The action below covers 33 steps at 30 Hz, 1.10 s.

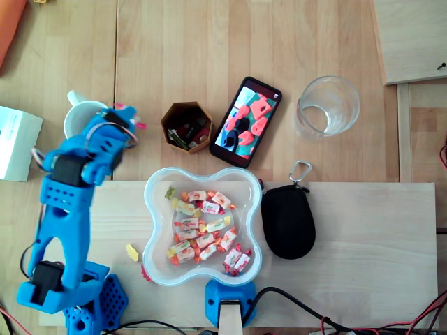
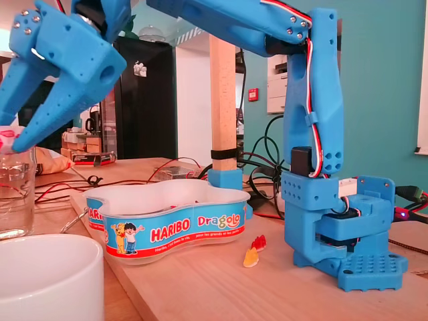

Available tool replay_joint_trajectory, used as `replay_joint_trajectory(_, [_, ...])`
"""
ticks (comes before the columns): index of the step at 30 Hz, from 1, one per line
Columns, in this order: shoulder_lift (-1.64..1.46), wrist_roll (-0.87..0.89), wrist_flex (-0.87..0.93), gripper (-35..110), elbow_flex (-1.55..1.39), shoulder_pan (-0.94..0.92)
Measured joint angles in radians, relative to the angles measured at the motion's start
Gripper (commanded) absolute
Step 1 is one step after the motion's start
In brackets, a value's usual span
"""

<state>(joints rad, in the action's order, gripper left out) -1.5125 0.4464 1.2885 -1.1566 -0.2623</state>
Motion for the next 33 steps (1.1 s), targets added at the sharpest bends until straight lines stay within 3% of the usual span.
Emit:
replay_joint_trajectory(7, [0.120, 0.110, -0.002, -3, 0.011, 0.161])
replay_joint_trajectory(14, [0.173, 0.225, -0.021, -3, 0.014, 0.187])
replay_joint_trajectory(33, [0.173, 0.229, -0.032, -3, 0.014, 0.275])
